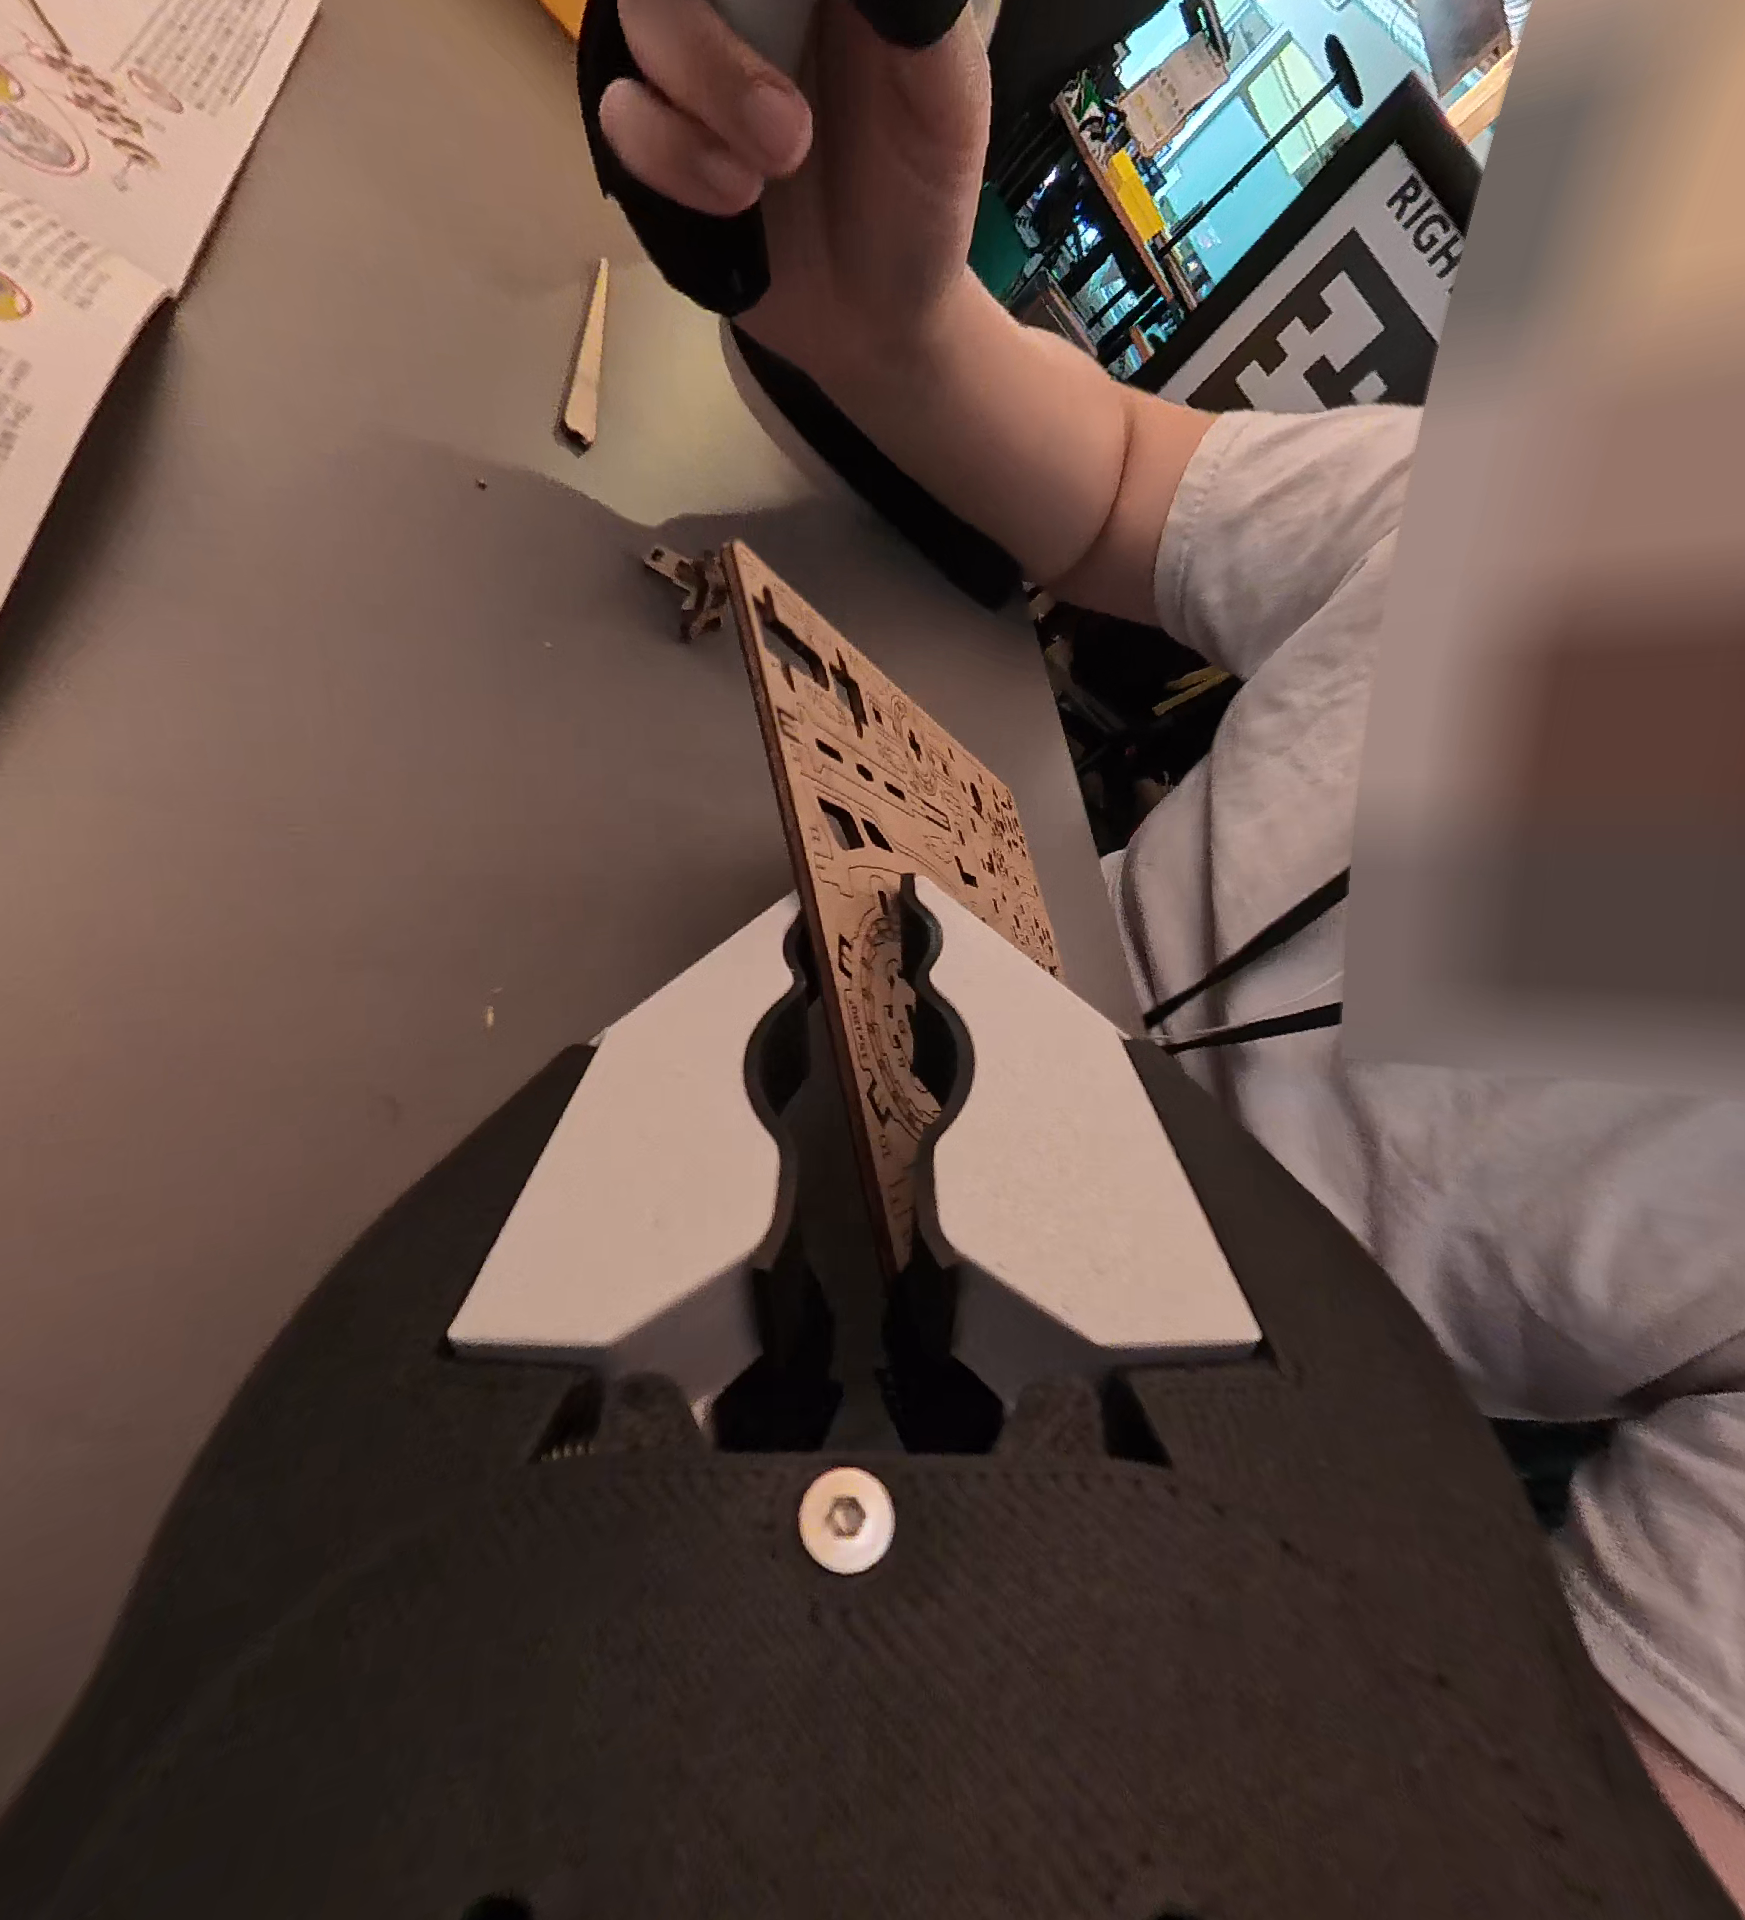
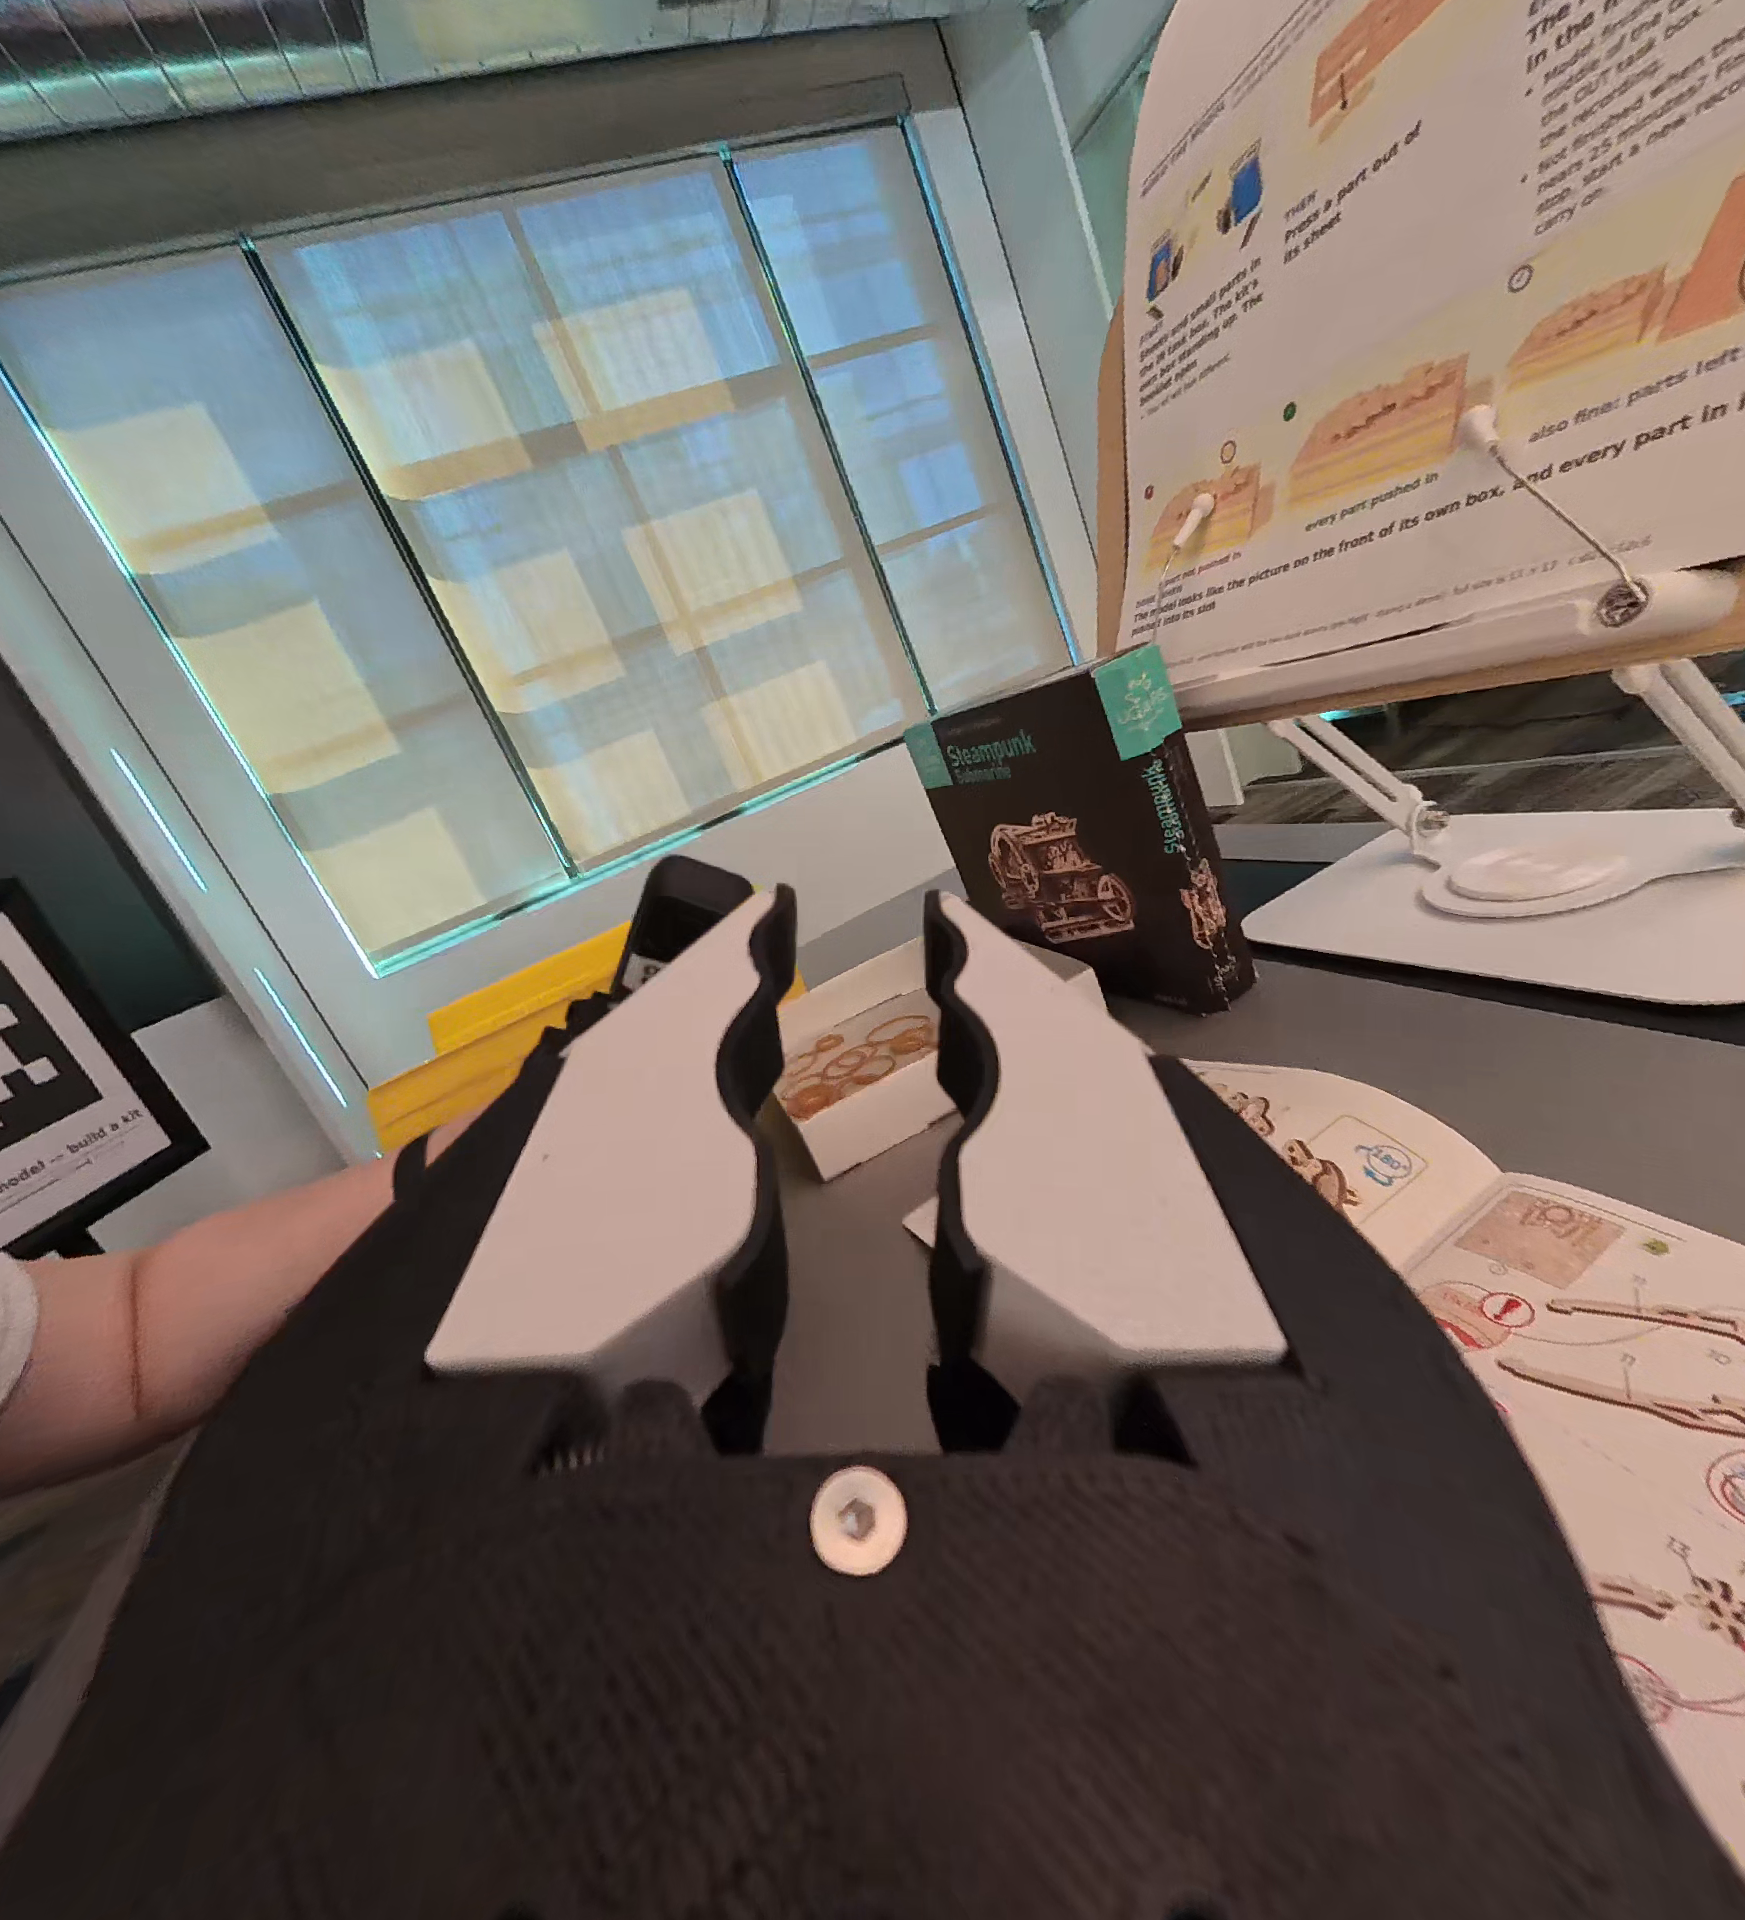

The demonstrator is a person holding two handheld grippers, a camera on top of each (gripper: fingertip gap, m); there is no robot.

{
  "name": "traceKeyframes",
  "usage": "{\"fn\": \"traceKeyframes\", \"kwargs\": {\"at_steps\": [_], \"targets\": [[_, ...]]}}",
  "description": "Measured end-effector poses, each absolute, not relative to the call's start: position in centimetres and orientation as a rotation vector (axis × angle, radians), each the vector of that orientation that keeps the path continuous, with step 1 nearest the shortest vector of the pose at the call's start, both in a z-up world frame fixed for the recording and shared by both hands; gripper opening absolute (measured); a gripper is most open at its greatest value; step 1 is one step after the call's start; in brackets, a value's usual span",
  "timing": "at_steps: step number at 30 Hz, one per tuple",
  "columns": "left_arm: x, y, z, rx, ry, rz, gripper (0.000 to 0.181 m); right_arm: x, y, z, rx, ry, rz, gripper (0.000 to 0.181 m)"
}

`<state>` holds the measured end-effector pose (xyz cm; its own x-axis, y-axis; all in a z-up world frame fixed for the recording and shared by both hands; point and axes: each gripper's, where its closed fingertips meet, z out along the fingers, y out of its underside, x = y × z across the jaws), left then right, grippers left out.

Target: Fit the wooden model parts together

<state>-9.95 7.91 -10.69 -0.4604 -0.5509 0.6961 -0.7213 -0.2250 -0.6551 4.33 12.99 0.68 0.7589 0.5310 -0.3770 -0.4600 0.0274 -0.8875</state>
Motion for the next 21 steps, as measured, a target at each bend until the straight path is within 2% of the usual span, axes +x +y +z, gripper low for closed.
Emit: {"fn": "traceKeyframes", "kwargs": {"at_steps": [21], "targets": [[-9.8,7.8,-11.4,1.564,-1.845,1.741,0.012,3.3,13.8,-1.6,-1.438,-0.076,0.786,0.022]]}}
